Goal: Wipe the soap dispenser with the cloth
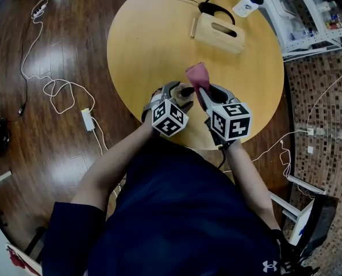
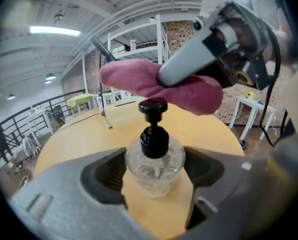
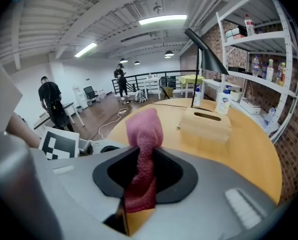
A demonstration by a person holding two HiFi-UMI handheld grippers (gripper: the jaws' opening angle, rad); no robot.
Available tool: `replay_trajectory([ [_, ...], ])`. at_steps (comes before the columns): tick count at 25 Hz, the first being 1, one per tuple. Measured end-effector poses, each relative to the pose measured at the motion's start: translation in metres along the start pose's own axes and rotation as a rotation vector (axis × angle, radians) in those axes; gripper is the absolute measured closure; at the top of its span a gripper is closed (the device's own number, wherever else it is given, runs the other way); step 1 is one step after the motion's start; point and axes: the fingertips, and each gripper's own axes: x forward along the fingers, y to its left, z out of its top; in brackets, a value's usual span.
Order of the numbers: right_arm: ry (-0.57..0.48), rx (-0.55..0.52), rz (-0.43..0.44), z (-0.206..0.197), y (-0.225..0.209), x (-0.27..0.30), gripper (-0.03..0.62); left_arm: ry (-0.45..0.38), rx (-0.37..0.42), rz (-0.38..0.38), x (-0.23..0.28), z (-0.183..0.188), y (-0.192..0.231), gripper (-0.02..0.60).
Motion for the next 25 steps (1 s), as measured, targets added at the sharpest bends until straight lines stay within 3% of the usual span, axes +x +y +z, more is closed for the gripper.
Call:
replay_trajectory([
  [6,-0.012,-0.062,0.099,0.0,0.046,0.01,0.502,0.006,0.002,-0.001,0.0,-0.001,0.001,0.229],
  [9,-0.036,0.016,0.067,0.0,0.028,0.009,0.5,0.012,0.023,-0.001,-0.002,-0.002,-0.001,0.229],
  [12,-0.078,0.11,0.01,0.0,0.005,-0.002,0.5,-0.034,0.019,-0.01,-0.018,0.002,-0.008,0.22],
  [14,-0.125,0.195,-0.012,0.0,-0.008,-0.013,0.5,-0.078,-0.043,-0.024,-0.037,0.004,-0.009,0.215],
  [17,-0.153,0.369,-0.037,-0.022,-0.025,-0.025,0.5,-0.163,-0.229,-0.057,-0.065,0.01,0.006,0.218],
  [20,-0.089,0.523,-0.018,-0.06,-0.021,-0.02,0.5,-0.241,-0.402,-0.022,-0.079,0.028,0.043,0.329],
  [22,-0.05,0.588,0.036,-0.072,-0.005,-0.009,0.499,-0.234,-0.451,-0.004,-0.074,0.031,0.06,0.341],
  [25,-0.03,0.604,0.081,-0.07,0.006,0.005,0.499,-0.168,-0.428,-0.032,-0.054,0.028,0.062,0.341],
])
